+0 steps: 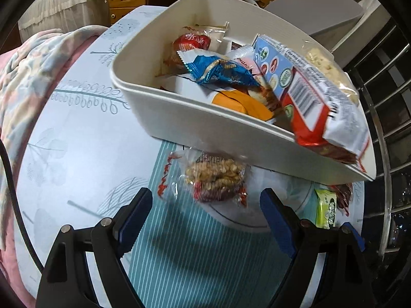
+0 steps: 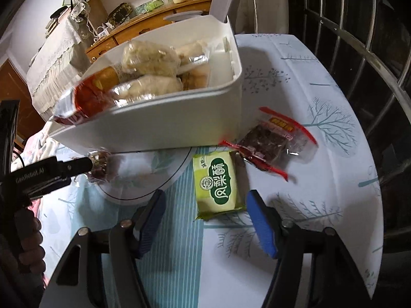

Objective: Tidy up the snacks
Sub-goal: 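Grasp the red-tied nut packet with the left tool while the right tool grasps the green cake pack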

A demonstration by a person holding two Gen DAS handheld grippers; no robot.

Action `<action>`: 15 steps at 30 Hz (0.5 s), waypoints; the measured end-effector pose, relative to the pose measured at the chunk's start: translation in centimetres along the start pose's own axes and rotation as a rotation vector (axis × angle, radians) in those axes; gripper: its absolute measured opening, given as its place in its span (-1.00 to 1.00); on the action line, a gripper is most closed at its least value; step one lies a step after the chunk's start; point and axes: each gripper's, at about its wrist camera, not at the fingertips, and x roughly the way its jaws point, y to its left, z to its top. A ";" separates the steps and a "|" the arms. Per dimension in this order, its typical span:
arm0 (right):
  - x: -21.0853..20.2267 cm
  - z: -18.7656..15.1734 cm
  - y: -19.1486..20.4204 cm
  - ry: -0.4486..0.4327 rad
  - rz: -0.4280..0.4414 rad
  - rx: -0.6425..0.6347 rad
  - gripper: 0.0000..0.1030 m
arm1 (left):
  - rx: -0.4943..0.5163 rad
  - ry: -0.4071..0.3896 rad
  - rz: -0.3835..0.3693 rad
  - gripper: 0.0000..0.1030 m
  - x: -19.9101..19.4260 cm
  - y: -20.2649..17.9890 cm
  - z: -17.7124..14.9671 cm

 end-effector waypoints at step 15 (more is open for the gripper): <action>2.4 -0.2 0.8 -0.013 -0.059 -0.085 -0.01 | 0.025 0.001 0.055 0.65 3.4 0.2 0.9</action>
